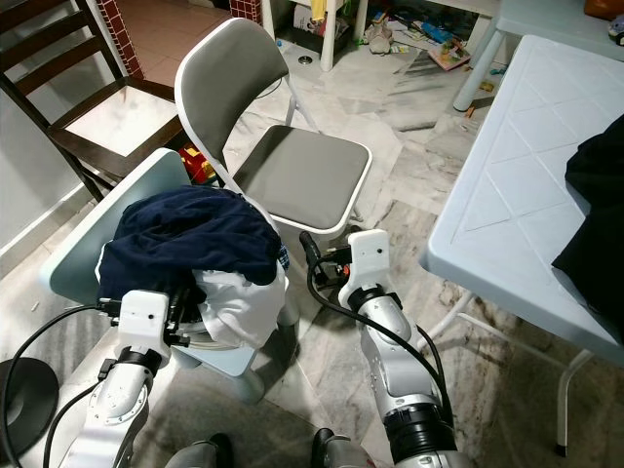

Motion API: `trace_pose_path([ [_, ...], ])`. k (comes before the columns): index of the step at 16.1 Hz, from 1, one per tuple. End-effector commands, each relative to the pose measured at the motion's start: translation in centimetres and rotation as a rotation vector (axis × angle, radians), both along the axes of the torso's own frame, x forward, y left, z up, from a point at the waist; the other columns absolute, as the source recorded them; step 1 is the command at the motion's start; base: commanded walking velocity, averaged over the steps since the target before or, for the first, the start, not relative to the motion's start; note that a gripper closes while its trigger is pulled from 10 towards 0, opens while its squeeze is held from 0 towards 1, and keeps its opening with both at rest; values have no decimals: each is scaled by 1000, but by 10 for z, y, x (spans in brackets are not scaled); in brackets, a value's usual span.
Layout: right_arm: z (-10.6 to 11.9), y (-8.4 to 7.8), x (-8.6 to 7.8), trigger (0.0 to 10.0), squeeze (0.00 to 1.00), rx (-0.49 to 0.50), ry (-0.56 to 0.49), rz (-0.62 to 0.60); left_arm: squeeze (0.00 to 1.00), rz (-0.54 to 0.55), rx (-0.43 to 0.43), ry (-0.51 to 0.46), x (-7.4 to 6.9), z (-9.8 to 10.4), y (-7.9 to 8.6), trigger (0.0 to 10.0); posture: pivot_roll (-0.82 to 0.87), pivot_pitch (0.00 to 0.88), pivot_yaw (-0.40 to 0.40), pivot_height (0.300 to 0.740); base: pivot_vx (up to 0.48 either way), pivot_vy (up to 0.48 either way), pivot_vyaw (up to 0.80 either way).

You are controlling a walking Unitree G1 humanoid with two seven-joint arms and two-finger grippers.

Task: Hang hanger

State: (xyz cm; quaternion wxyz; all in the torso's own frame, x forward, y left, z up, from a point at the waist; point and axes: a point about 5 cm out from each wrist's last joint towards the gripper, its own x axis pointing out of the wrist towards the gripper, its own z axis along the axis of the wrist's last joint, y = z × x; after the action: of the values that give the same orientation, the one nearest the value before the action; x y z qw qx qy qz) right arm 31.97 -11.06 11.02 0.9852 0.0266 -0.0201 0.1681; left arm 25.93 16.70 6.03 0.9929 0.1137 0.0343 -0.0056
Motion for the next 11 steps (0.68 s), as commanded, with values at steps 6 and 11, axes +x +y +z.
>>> trace_pose_path([
  [6, -2, -6, -6, 10000, 0, -19, 2, -12, 1000, 55, 80, -10, 2, -5, 9, 10000, 12, 238, -50, 740, 0, 0, 0],
  [11, -1, -8, -8, 10000, 0, -27, 2, -12, 1000, 75, 107, -20, 10, -4, 9, 10000, -2, 242, -53, 740, 0, 0, 0],
])
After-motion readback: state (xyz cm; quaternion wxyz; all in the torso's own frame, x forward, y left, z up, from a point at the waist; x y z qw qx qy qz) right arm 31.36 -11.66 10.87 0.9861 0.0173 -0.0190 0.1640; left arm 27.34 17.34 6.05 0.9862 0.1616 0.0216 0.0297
